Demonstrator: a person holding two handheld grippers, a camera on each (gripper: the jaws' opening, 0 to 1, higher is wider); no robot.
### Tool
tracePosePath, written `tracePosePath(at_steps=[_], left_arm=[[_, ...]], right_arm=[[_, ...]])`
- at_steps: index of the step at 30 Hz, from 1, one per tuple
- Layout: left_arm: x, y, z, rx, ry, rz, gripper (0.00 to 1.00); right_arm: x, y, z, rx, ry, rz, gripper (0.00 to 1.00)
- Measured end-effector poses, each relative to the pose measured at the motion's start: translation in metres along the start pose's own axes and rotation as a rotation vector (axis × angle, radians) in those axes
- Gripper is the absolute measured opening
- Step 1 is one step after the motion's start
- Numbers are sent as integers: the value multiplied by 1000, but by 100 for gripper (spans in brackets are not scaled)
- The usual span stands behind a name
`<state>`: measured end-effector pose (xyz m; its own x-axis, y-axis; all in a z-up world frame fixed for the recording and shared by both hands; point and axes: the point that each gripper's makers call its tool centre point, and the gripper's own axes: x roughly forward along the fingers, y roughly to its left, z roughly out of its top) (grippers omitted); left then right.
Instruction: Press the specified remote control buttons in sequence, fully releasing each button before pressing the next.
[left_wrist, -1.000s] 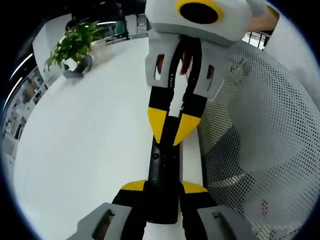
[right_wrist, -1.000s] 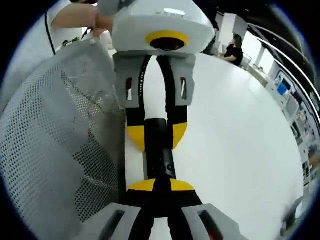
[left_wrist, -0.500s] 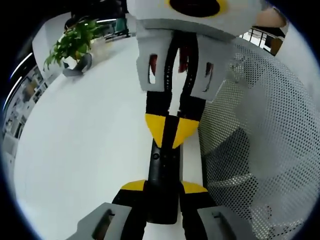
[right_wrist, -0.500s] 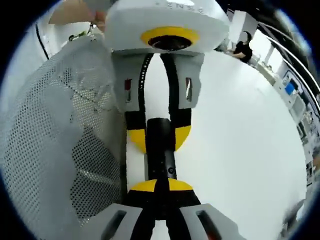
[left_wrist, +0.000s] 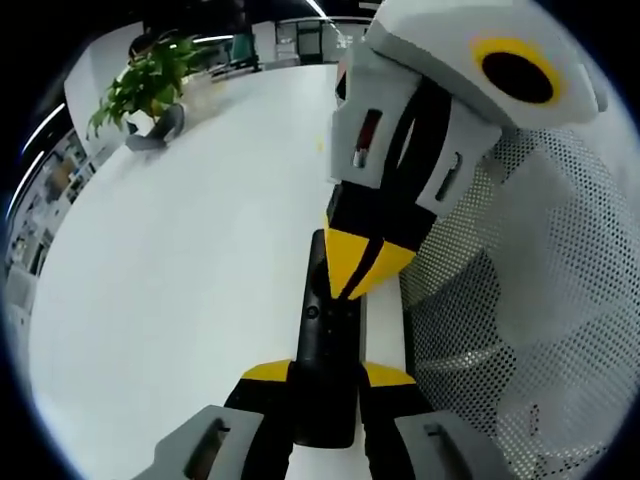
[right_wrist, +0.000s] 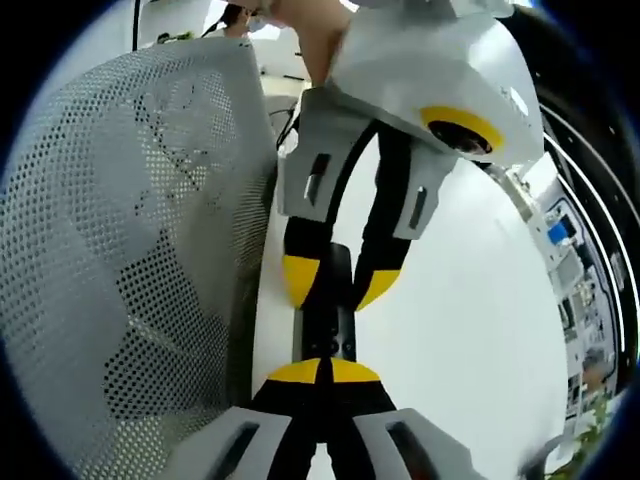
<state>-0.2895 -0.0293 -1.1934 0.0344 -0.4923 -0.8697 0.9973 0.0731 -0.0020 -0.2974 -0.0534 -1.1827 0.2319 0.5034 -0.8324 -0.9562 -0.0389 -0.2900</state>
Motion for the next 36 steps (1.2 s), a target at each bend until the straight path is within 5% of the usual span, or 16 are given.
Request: tracePosePath(at_steps=[3,8,16,27,36], left_arm=[[0,0,-1,-5,1,1,25],[-1,0,-1,-18,-13,3,25],[0,0,-1,-14,14,5,25],[0,1,-1,-17,-23,-1,25],[0,0,-1,-33,-57,5,25]], right_arm=[[1,0,-1,20,20,35,0],[1,-1,-1,191,7,55,0],[1,0,-1,144,6,40,0],[-1,-3,-2,260,-87,92,0],[-8,-2,-15,321,-36,156,0]])
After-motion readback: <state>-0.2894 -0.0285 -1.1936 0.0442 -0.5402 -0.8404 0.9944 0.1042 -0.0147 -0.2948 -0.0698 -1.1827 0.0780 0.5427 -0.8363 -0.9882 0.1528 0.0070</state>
